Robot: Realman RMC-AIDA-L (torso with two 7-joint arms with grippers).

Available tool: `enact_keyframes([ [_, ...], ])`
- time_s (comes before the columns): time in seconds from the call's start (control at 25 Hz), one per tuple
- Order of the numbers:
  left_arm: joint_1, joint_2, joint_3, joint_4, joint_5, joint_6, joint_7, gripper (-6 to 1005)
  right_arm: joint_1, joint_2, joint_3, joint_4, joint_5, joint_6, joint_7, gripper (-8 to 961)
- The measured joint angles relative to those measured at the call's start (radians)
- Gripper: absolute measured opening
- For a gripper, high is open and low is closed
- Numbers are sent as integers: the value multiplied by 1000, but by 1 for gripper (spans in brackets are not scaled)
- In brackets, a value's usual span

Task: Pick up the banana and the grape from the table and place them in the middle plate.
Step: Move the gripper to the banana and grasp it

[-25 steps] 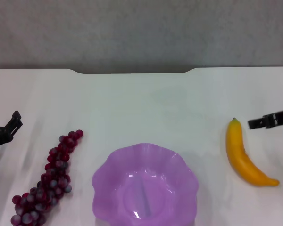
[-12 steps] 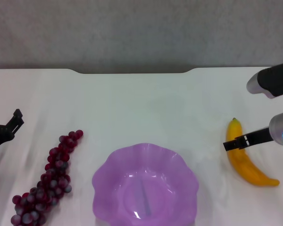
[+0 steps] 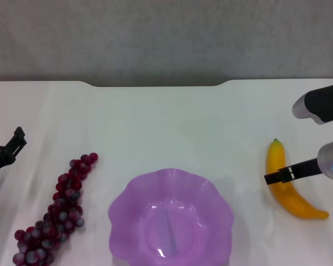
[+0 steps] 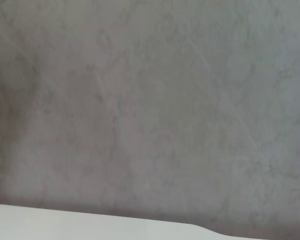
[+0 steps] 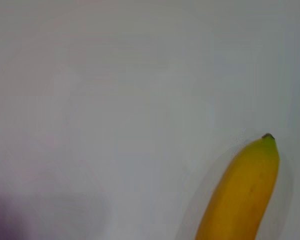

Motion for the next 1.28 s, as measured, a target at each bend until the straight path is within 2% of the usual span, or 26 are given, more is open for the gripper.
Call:
enact_keyframes([
  [1.0, -5, -1, -1, 0, -1, 0, -1, 832, 20, 5, -75, -131, 53, -130, -10, 856],
  [1.28, -2, -1, -4, 0, -1, 0, 0, 833, 12, 6, -91, -134, 54, -162, -11, 719],
])
